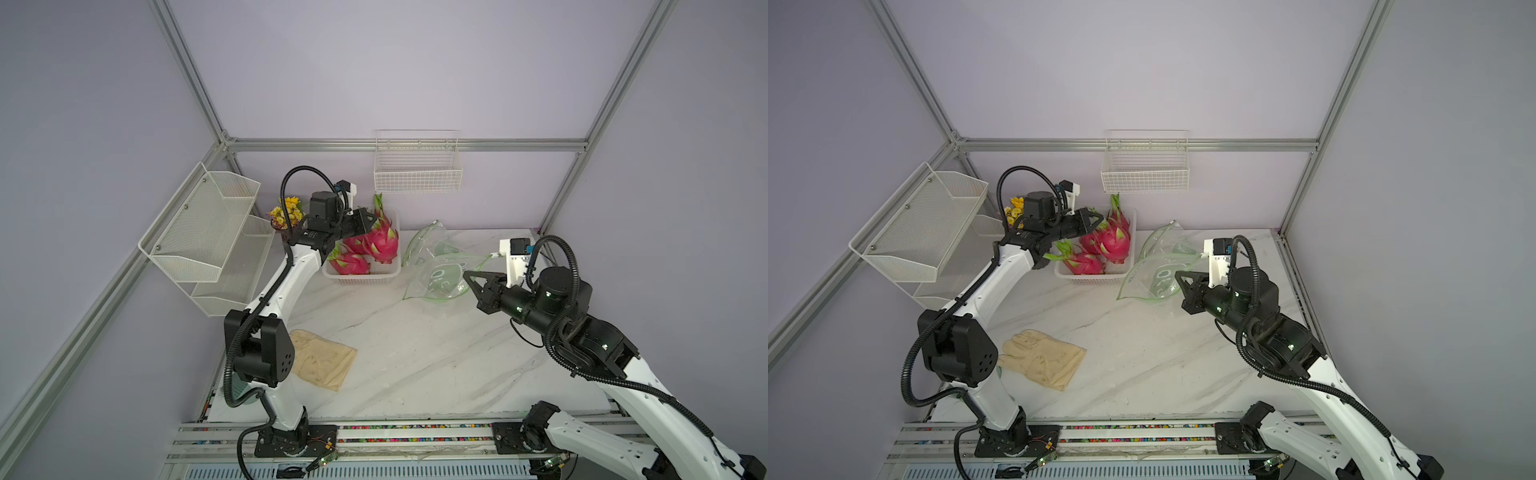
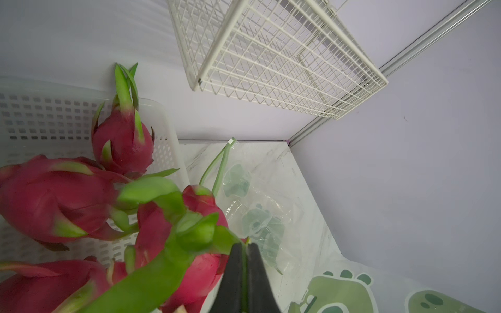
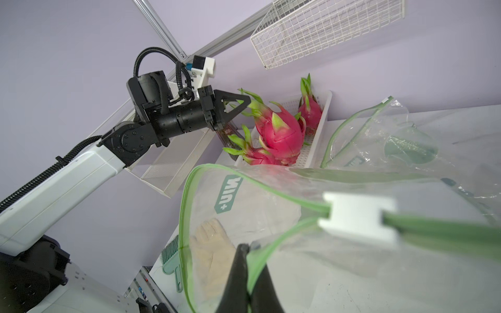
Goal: Open the zip-top bag and take out the dragon fruit
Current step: Place the dragon fruit in the basket.
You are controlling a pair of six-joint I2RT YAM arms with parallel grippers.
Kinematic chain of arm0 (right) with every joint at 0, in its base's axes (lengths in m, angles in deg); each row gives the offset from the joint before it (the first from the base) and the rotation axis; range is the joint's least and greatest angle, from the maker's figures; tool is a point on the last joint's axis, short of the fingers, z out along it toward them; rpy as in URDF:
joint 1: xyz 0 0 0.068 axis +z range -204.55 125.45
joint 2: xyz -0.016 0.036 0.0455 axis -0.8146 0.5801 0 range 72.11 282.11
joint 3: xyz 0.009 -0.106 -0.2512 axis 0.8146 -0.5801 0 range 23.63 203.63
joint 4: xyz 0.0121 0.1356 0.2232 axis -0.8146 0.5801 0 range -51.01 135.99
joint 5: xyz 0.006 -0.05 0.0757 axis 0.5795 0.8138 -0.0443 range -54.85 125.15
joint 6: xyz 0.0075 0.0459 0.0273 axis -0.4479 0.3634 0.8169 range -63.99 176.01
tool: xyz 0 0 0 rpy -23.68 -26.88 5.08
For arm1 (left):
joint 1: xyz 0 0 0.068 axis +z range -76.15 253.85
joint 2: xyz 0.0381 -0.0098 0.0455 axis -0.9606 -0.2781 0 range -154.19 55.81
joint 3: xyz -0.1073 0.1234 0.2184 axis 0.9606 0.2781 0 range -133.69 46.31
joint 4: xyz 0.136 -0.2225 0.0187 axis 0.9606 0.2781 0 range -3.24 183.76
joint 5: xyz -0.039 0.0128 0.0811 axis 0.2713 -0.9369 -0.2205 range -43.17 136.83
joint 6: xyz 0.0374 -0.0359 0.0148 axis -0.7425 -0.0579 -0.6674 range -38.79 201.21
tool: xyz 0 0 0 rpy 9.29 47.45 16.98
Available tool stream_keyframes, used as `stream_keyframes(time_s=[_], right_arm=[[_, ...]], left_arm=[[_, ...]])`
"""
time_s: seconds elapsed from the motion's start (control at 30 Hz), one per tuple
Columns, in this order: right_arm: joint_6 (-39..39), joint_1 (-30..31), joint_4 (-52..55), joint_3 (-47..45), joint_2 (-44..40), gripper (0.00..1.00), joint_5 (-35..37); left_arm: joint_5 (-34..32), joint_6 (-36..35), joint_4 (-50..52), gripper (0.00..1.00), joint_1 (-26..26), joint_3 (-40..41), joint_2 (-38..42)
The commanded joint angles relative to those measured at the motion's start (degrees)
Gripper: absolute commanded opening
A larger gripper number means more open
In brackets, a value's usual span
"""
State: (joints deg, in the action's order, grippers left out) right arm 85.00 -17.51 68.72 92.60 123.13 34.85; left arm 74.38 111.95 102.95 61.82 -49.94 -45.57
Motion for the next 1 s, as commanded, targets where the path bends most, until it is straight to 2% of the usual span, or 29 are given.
stream_keyframes(time_s=[0.0,0.2,0.5,0.8,0.9,0.97], right_arm=[[-1.8,0.2,3.4,2.8,-1.3,0.00,5.6],[-5.2,0.2,8.7,5.9,-2.1,0.00,17.3],[-8.1,0.2,11.4,8.9,-0.9,0.00,25.9],[-10.3,-0.5,13.1,13.6,6.6,0.00,29.7],[-10.8,-2.9,13.3,15.3,8.8,0.00,28.0],[-10.9,-6.3,13.5,16.3,10.3,0.00,24.4]], left_arm=[[1.3,0.6,-5.0,0.00,-0.2,0.0,0.1],[1.5,-0.1,-4.3,0.00,-1.2,2.6,-0.4],[0.3,-0.8,-5.1,0.00,-1.9,7.9,-0.7],[-0.1,-0.4,-6.9,0.00,-1.9,10.7,-2.7],[-0.9,-0.7,-6.9,0.00,-1.9,10.9,-3.5],[-0.9,-0.6,-7.0,0.00,-1.9,10.6,-4.3]])
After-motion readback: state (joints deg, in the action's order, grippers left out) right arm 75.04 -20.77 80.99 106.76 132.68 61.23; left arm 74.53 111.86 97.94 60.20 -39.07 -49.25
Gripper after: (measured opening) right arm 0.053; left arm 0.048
